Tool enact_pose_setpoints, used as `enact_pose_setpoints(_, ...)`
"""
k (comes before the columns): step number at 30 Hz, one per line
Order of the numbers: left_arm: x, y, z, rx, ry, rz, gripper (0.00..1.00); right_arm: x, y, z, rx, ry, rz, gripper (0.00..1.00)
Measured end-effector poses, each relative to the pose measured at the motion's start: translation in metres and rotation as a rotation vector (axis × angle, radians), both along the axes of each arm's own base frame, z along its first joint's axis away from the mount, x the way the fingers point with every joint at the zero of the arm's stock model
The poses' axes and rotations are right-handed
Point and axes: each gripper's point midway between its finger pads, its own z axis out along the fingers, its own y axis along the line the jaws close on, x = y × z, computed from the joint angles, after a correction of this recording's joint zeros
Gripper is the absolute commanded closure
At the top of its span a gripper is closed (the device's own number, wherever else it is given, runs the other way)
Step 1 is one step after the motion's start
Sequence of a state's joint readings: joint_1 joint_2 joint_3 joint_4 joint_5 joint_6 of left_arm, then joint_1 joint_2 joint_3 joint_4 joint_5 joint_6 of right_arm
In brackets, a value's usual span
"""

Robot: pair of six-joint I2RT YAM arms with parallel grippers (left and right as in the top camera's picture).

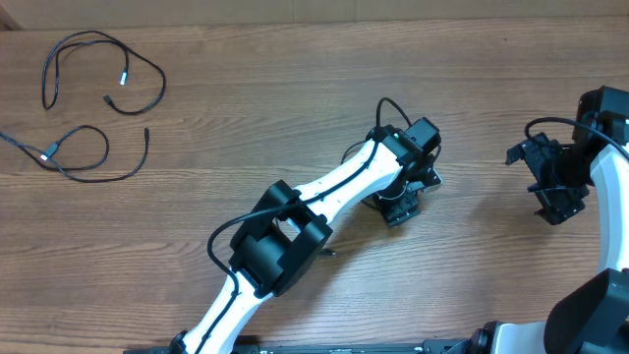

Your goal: Untangle cables

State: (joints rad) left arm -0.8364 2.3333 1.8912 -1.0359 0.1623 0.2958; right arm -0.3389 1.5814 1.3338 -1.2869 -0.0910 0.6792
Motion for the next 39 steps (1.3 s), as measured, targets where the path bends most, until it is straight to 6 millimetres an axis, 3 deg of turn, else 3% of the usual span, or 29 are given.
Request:
enact_pose_setpoints(10, 0.010, 0.002, -0.001, 0.020, -0.055, -0.018, 0.27, 0.000, 0.001, 0.000, 0.003, -0.002, 0.000, 0.00)
enact_pose_setpoints(17, 0.006, 0.002, -0.007, 0.049, -0.063, -0.033, 0.29, 0.000, 0.001, 0.000, 0.006, -0.002, 0.001, 0.00)
enact_pose_setpoints(22, 0.009, 0.005, -0.011, 0.091, -0.103, -0.031, 0.53, 0.001, 0.001, 0.000, 0.005, -0.003, 0.001, 0.00)
enact_pose_setpoints(26, 0.012, 0.007, -0.011, 0.110, -0.113, -0.013, 0.92, 0.000, 0.001, 0.000, 0.005, -0.003, 0.000, 0.00)
enact_pose_setpoints(27, 0.012, 0.008, -0.011, 0.114, -0.110, -0.009, 0.96, 0.000, 0.001, 0.000, 0.006, -0.002, 0.001, 0.00)
enact_pose_setpoints(39, 0.001, 0.020, -0.009, 0.188, -0.042, 0.069, 0.96, 0.000, 0.001, 0.000, 0.006, -0.002, 0.001, 0.00)
